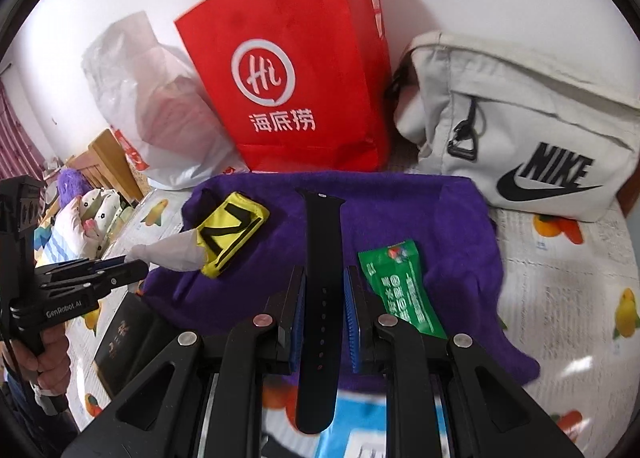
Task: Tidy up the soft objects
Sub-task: 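Carry the white tissue and black strap in both tools over the purple towel, then open both tools to drop the tissue and strap onto the purple towel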
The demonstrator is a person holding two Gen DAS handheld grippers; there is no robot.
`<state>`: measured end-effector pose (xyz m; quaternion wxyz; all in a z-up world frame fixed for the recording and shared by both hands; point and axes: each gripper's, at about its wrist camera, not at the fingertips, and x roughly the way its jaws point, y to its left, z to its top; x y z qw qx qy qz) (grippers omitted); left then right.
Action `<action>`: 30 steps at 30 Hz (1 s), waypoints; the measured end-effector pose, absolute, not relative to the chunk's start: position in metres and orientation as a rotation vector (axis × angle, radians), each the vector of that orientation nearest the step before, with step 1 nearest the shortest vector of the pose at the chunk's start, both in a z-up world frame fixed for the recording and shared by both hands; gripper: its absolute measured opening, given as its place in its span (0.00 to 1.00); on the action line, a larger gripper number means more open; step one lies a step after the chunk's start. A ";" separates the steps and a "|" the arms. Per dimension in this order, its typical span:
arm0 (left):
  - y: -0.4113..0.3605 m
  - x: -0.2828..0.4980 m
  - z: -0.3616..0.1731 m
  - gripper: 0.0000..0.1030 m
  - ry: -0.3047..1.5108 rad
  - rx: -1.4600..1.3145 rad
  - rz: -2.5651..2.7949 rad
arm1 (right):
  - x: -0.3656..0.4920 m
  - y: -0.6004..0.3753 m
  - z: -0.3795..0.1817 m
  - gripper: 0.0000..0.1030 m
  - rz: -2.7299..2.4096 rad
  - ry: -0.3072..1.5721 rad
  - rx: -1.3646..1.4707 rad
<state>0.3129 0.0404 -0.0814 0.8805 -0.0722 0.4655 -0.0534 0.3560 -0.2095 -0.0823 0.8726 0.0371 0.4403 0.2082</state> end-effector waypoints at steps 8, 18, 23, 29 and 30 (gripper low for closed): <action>0.036 0.341 -0.097 0.20 1.029 -0.143 -0.147 | 0.382 -0.196 -0.102 0.18 0.422 0.971 0.007; 0.036 0.355 -0.116 0.20 1.079 -0.129 -0.144 | 0.400 -0.195 -0.133 0.18 0.413 1.073 0.003; 0.036 0.355 -0.118 0.22 1.088 -0.139 -0.150 | 0.403 -0.191 -0.137 0.18 0.408 1.093 -0.011; 0.037 0.353 -0.117 0.44 1.101 -0.125 -0.113 | 0.403 -0.184 -0.141 0.28 0.411 1.106 -0.025; 0.037 0.352 -0.115 0.46 1.093 -0.118 -0.109 | 0.402 -0.183 -0.139 0.37 0.408 1.097 -0.029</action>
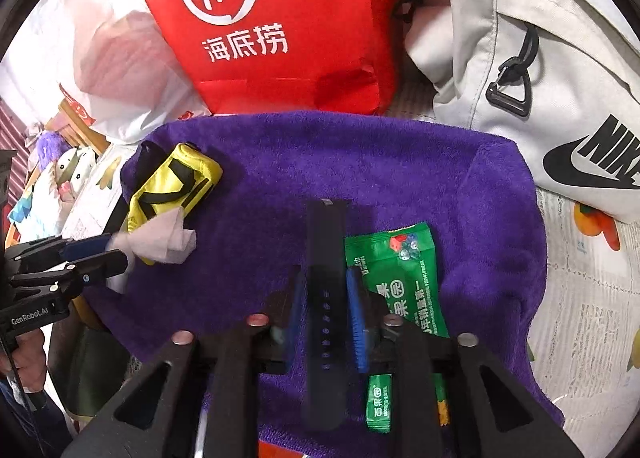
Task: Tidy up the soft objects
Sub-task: 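Open both tools to drop the tissue and strap onto the purple towel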
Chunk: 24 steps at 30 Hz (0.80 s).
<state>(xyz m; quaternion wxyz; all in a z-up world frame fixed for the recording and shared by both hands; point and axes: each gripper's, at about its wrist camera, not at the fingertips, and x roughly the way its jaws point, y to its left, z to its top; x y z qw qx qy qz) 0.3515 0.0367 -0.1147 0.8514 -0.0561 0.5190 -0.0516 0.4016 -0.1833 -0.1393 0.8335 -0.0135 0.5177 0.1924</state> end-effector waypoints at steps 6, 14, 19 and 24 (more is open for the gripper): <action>0.037 0.341 -0.103 0.57 1.080 -0.118 -0.116 | 0.392 -0.181 -0.125 0.55 0.388 1.052 -0.036; 0.059 0.307 -0.078 0.61 1.021 -0.144 -0.067 | 0.342 -0.197 -0.094 0.60 0.359 0.982 0.059; 0.078 0.275 -0.068 0.61 0.977 -0.186 -0.047 | 0.292 -0.193 -0.085 0.61 0.393 0.971 0.052; 0.089 0.241 -0.066 0.61 0.961 -0.239 -0.070 | 0.240 -0.175 -0.093 0.61 0.476 1.011 0.044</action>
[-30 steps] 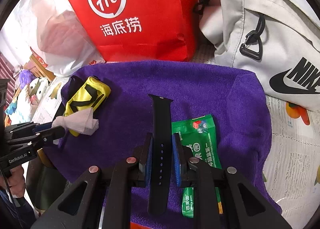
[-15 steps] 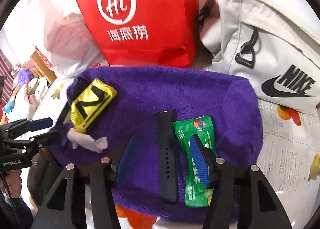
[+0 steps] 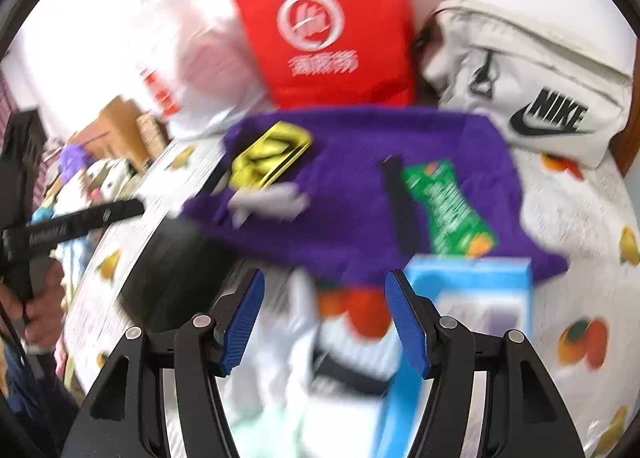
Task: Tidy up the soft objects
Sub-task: 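Grasp the white glove with the right tool and lift it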
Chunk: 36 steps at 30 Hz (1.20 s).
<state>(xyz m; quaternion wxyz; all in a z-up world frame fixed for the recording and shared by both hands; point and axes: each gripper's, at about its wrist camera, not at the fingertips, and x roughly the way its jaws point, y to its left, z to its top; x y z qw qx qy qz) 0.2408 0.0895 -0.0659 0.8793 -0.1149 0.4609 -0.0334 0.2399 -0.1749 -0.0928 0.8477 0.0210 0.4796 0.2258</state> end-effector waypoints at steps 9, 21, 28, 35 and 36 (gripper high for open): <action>0.101 0.199 -0.072 0.61 0.967 -0.278 -0.089 | 0.196 -0.141 -0.121 0.67 0.584 1.056 0.070; 0.124 0.175 -0.089 0.61 0.979 -0.322 -0.109 | 0.208 -0.129 -0.151 0.33 0.601 1.129 0.139; 0.127 0.162 -0.093 0.61 0.984 -0.337 -0.111 | 0.193 -0.125 -0.119 0.13 0.631 1.012 0.107; 0.111 0.147 -0.089 0.61 0.991 -0.312 -0.130 | 0.164 -0.146 -0.077 0.12 0.609 0.885 0.119; 0.106 0.145 -0.089 0.61 0.995 -0.305 -0.138 | 0.158 -0.151 -0.072 0.12 0.601 0.871 0.121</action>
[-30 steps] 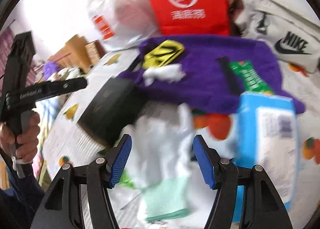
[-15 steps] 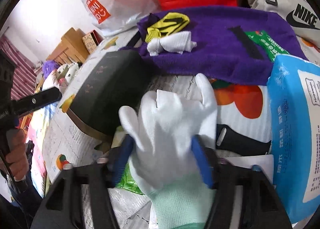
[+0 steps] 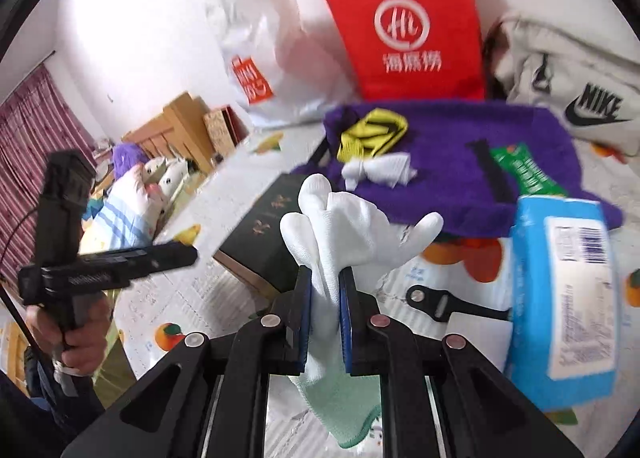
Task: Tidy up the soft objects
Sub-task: 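Grasp the white glove with the right tool and lift it, then grasp the green tissue pack with the left tool while the right tool holds the glove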
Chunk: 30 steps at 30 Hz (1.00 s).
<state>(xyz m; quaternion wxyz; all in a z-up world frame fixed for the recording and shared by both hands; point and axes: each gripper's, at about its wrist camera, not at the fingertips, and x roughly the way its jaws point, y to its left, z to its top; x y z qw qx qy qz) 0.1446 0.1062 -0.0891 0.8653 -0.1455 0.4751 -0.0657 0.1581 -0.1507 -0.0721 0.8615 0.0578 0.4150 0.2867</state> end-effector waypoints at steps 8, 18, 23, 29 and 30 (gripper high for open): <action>0.056 0.134 -0.099 0.66 1.030 -0.234 -0.172 | 0.105 -0.179 -0.061 0.12 0.545 0.835 0.065; 0.000 0.137 -0.129 0.67 1.092 -0.161 -0.148 | 0.049 -0.223 -0.089 0.12 0.490 0.842 -0.031; -0.025 0.142 -0.141 0.67 1.116 -0.080 -0.121 | 0.041 -0.253 -0.103 0.12 0.387 0.855 -0.038; -0.038 0.152 -0.148 0.67 1.132 -0.053 -0.061 | 0.050 -0.270 -0.132 0.12 0.305 0.892 -0.007; -0.040 0.154 -0.150 0.67 1.135 -0.044 -0.047 | 0.051 -0.270 -0.136 0.12 0.310 0.895 -0.002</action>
